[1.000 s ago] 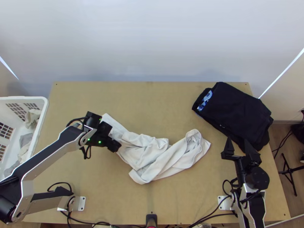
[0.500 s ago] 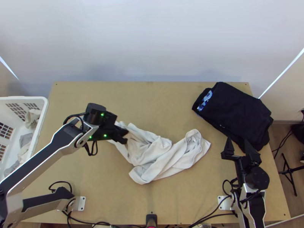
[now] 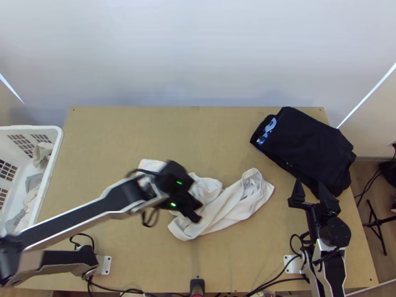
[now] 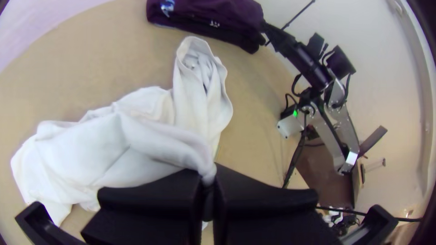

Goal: Fold the t-shirt

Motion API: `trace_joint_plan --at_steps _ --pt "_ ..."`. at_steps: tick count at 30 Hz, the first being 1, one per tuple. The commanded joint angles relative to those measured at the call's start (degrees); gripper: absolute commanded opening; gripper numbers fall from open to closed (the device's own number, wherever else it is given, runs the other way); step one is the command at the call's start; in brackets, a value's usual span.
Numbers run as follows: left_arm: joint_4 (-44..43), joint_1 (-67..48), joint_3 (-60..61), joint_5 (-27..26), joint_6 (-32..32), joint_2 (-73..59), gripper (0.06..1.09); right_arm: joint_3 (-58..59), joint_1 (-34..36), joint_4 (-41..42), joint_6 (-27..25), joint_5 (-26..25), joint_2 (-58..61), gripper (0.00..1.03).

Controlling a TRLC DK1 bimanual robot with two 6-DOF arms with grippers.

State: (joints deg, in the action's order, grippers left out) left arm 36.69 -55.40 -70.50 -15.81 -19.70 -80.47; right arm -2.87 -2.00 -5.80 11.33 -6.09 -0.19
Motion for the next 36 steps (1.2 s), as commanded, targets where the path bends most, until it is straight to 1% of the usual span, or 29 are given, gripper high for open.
trace_joint_plan --at_steps 1,3,8,10,17,18,20,21,22,24,30,33,36 --pt "-5.9 -8.5 -0.7 1.0 -1.9 -10.5 0.09 0.0 0.0 0.0 -0.1 -0.1 0.0 0.99" --pt "-8.6 -9.6 -2.0 1.3 -2.6 -12.4 0.09 0.0 0.0 0.0 -0.1 -0.1 0.0 0.99" --pt "-11.5 -9.8 -8.5 2.2 -5.7 -16.7 0.09 0.0 0.0 0.0 -0.1 -0.1 0.0 0.99" --pt "-13.1 -9.6 -10.8 2.9 -6.0 -18.2 0.09 0.0 0.0 0.0 -0.1 -0.1 0.0 0.99" --pt "-13.0 -10.0 -19.0 3.4 -5.7 -26.4 0.10 0.0 0.0 0.0 -0.1 -0.1 0.0 0.99" --pt "-13.0 -9.9 -19.4 3.4 -5.1 -26.6 0.24 0.0 0.0 0.0 -0.1 -0.1 0.0 0.99" --pt "-12.8 -9.8 -19.5 3.4 -3.1 -24.8 0.70 0.0 0.0 0.0 -0.1 -0.1 0.0 0.99" --pt "-12.9 -9.7 -19.4 3.4 -2.4 -23.2 0.98 0.0 0.0 0.0 -0.1 -0.1 0.0 0.99" --pt "-12.8 -9.6 -19.2 3.4 -1.8 -21.2 1.05 0.0 0.0 0.0 -0.1 -0.1 0.0 0.99" --pt "-13.0 -9.2 -18.3 3.4 -0.2 -16.7 1.05 0.0 0.0 0.0 -0.1 -0.1 0.0 0.99" --pt "-13.1 -4.6 -19.2 2.7 0.8 -5.6 1.05 0.0 0.0 0.0 -0.1 -0.1 0.0 0.99" --pt "-12.3 0.2 -19.5 2.6 1.1 -1.6 1.05 0.0 0.0 0.0 -0.1 -0.1 0.0 0.99" --pt "-9.4 6.6 -19.1 2.8 3.2 1.0 1.05 0.0 0.0 0.0 -0.1 -0.1 0.0 0.99"
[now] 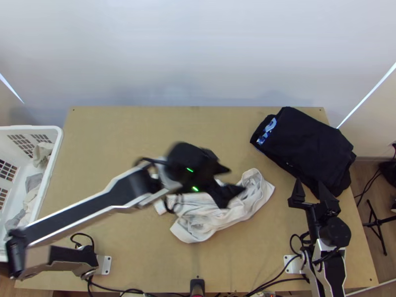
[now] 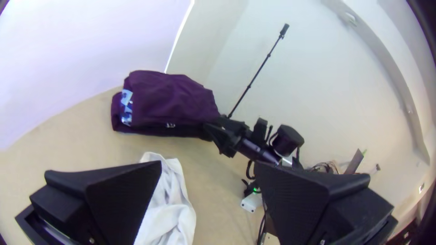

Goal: Fold the t-shirt

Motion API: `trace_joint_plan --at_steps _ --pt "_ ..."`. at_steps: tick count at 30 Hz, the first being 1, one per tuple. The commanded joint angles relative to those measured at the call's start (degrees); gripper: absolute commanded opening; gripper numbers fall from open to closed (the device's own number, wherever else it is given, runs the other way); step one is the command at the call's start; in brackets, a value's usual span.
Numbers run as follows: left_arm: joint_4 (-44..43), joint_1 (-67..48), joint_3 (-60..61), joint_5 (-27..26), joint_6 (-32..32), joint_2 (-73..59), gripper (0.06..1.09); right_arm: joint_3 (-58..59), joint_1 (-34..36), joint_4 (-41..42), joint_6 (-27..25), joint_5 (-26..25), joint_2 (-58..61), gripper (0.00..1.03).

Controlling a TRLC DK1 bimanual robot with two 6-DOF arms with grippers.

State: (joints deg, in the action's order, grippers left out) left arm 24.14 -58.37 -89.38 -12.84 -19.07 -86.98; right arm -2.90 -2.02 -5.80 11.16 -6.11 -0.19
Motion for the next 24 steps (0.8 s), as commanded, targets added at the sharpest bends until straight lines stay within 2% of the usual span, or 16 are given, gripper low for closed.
trace_joint_plan --at_steps 1,8,15,24 --pt "4.2 12.1 0.0 -0.2 3.3 8.1 1.05 0.0 0.0 0.0 0.1 0.0 0.0 0.99" --pt "9.4 33.3 1.1 0.7 7.8 11.7 1.04 0.1 0.0 0.0 0.1 0.0 0.0 0.99" --pt "16.1 55.3 8.9 1.0 10.7 18.6 1.04 0.0 0.0 0.0 0.1 0.0 0.0 0.99" --pt "25.6 77.5 14.3 2.3 17.5 25.2 1.04 0.0 0.0 0.0 0.1 0.0 0.0 0.99"
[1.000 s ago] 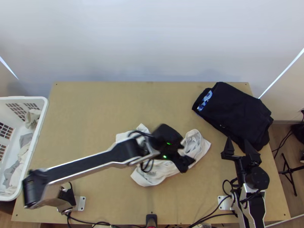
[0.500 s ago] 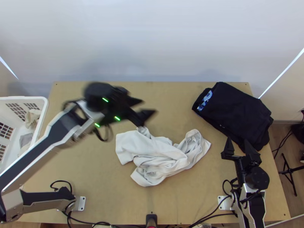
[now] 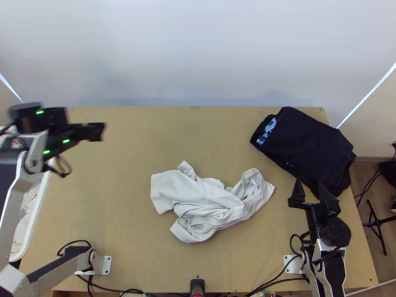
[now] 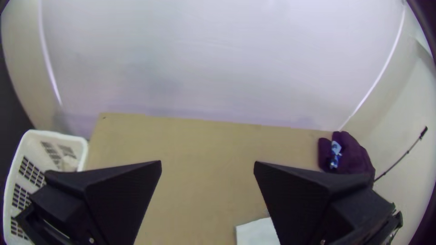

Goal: Fold the t-shirt

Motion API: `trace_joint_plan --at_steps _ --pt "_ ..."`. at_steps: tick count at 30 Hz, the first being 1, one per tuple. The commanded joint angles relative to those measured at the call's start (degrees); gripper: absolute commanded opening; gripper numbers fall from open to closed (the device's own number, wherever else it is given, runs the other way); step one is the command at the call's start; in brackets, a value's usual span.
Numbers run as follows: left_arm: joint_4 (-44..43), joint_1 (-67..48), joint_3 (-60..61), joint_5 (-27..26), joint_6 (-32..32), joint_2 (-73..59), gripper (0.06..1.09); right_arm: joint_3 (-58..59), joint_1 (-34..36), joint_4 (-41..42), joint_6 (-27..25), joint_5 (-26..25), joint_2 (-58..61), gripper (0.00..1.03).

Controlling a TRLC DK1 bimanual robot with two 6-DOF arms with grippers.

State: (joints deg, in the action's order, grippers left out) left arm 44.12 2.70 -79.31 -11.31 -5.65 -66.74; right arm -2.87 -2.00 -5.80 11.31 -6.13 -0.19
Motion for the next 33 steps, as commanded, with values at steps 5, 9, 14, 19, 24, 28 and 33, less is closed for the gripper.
trace_joint_plan --at_steps 5,9,14,19,24,28,33 --pt "9.2 23.6 8.0 1.6 5.8 8.5 1.04 0.0 0.0 0.0 -0.1 0.1 0.0 0.99" --pt "10.5 27.0 11.2 1.6 6.3 11.2 1.04 0.0 -0.4 0.0 0.1 0.1 -0.1 0.99" --pt "10.2 27.3 14.5 1.7 5.8 13.0 1.04 0.0 -1.2 0.0 -0.1 0.1 0.0 0.99" --pt "10.4 27.3 15.5 2.1 5.1 12.9 1.04 -0.2 -1.8 -1.0 1.9 0.0 0.0 0.99" --pt "9.7 27.4 16.8 2.2 5.4 12.8 1.04 -1.7 -1.1 -1.1 -3.4 4.7 0.6 0.99" --pt "6.7 26.4 18.8 2.0 5.1 12.0 1.04 -6.2 -6.0 -1.8 -8.0 4.6 8.3 0.99" --pt "3.3 23.0 19.6 1.9 3.1 9.3 1.04 -20.6 -11.0 -5.4 -13.4 4.7 27.4 0.99"
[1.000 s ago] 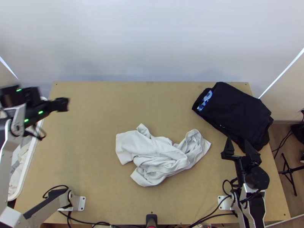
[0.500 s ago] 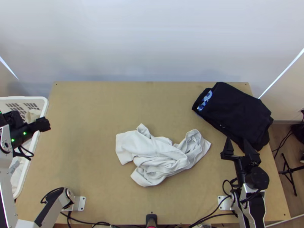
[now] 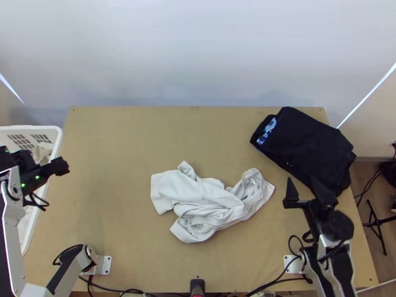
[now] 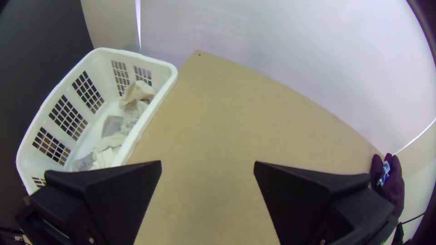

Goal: Fold the t-shirt

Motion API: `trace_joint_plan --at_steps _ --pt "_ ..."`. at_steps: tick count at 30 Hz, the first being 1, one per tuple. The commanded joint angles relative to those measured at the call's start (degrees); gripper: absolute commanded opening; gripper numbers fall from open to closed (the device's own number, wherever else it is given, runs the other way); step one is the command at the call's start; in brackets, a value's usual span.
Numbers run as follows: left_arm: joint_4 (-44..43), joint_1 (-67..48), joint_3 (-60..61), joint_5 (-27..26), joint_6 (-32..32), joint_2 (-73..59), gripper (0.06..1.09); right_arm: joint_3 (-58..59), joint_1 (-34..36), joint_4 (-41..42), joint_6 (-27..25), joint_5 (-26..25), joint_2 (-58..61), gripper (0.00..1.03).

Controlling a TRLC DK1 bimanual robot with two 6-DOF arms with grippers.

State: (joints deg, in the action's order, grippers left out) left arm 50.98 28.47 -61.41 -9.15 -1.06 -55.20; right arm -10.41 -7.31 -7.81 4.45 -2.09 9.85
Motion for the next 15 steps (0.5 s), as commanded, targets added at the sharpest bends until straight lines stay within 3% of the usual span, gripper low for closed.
trace_joint_plan --at_steps 1,4,7,12,15 --pt "-4.6 -3.5 2.1 -0.2 -1.9 -2.9 1.04 -16.4 -6.7 -4.7 -8.0 0.7 20.9 0.99" --pt "-7.4 -5.3 3.5 -0.3 -3.0 -4.1 1.04 -27.6 -11.4 -9.8 -13.1 0.5 33.5 0.99" --pt "-10.0 -6.8 5.2 -0.4 -4.7 -5.1 1.04 -43.3 -14.8 -19.0 -12.9 -1.5 46.1 0.99" --pt "-14.9 -7.3 8.4 -1.7 -6.0 -6.9 1.04 -63.1 -31.9 -30.2 -13.7 -5.6 58.8 0.99" --pt "-17.1 -7.3 9.1 -1.9 -6.2 -8.7 1.04 -69.0 -37.4 -32.7 -14.2 -5.5 63.7 0.99"
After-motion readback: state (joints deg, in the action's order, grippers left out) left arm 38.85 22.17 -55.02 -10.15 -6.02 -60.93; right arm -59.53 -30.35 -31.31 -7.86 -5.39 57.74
